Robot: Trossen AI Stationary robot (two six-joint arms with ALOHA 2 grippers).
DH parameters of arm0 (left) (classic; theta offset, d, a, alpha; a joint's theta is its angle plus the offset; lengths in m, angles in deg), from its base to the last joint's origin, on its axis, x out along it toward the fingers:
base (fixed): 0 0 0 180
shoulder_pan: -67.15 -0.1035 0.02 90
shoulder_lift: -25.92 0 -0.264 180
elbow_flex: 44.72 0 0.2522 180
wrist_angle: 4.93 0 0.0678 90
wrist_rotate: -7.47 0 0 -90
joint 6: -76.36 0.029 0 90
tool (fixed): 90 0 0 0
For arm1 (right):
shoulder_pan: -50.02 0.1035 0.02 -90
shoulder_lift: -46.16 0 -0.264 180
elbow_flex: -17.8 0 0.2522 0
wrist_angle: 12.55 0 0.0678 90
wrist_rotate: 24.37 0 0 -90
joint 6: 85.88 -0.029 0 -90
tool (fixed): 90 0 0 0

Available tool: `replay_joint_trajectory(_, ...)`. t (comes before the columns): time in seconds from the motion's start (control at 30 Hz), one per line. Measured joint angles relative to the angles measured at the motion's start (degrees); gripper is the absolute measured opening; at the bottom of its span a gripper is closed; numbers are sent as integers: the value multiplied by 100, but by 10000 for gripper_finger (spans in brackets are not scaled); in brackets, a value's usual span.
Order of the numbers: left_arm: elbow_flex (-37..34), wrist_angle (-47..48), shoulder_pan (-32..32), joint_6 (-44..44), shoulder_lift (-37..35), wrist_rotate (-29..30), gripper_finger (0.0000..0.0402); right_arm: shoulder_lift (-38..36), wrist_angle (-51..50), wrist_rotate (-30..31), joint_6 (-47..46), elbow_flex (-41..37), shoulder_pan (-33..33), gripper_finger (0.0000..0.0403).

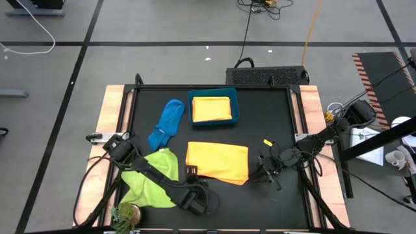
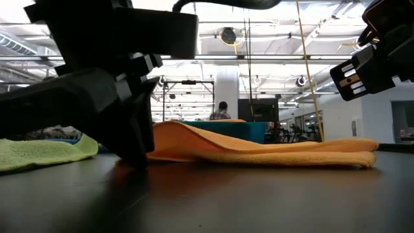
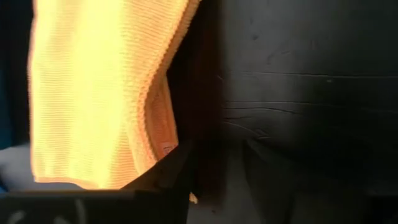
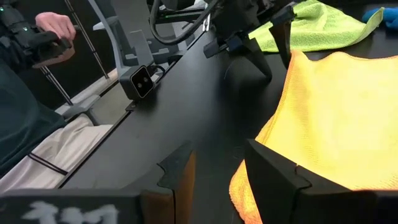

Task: Fold microfiber towels
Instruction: Fold the orange microfiber cloth

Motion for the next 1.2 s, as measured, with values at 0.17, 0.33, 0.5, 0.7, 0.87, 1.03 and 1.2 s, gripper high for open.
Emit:
replay_joint_trajectory(0.17,140,24,31,-140,24,-185,98,0,0,1,24,0,0,130)
replay_joint_trajectory(0.33,128,83,-115,-263,18,-376,76,0,0,125,31,0,2,130)
replay_joint_trajectory(0.5,116,494,-392,-286,11,-429,68,0,-2,114,-4,0,2,130)
replay_joint_trajectory(0.7,87,658,-427,-128,-4,-133,67,0,-2,111,7,0,2,130)
replay_joint_trajectory(0.87,89,857,-319,-258,0,-61,73,0,-2,111,9,0,2,130)
replay_joint_trajectory(1.03,93,842,-189,-294,0,145,112,0,-2,120,11,0,2,130)
replay_joint_trajectory(1.2,99,856,-217,-327,-7,225,154,0,-2,122,10,0,2,130)
